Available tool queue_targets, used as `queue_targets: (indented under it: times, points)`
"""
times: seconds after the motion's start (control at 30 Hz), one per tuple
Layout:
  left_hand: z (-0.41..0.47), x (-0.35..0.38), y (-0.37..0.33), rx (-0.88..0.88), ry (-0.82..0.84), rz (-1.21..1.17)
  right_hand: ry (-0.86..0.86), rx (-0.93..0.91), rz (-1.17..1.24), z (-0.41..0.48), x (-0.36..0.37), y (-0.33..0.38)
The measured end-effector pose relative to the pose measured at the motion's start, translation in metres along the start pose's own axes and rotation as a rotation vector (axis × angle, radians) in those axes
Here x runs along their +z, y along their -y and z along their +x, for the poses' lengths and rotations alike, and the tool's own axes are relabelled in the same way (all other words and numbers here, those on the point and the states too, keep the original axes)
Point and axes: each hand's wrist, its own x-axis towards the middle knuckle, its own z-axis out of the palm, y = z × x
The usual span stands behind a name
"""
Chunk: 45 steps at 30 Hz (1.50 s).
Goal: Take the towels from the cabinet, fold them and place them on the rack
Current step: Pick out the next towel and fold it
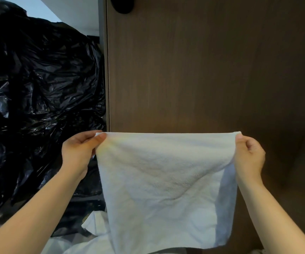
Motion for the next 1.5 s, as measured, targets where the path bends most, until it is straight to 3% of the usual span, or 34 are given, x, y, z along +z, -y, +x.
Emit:
queue_targets:
  times: [0.17,0.43,0.53,0.67,0.8,0.87,1.5]
  points:
    - [-0.003,0.001,0.005,-0.014,-0.018,-0.046,0.119,0.028,0.049,0.0,-0.007,0.006]
    - [-0.016,-0.001,0.007,0.296,-0.124,0.289,0.203,0.081,0.108,-0.008,-0.012,0.01]
    - [-0.02,0.0,0.003,0.324,-0.144,0.229,0.185,0.081,0.124,-0.015,-0.015,0.014]
    - [-0.014,-0.007,-0.004,0.306,-0.147,0.157,0.161,0.058,0.091,-0.012,-0.025,0.014]
    - [-0.012,-0.001,0.012,0.251,-0.1,0.453,0.189,-0.001,-0.134,-0.017,-0.015,-0.003]
    - [-0.013,0.002,0.021,0.244,-0.096,0.487,0.169,-0.018,-0.192,-0.02,-0.013,-0.011]
    - [-0.024,0.002,0.004,0.324,-0.181,0.388,0.115,-0.21,-0.253,-0.024,-0.018,-0.008]
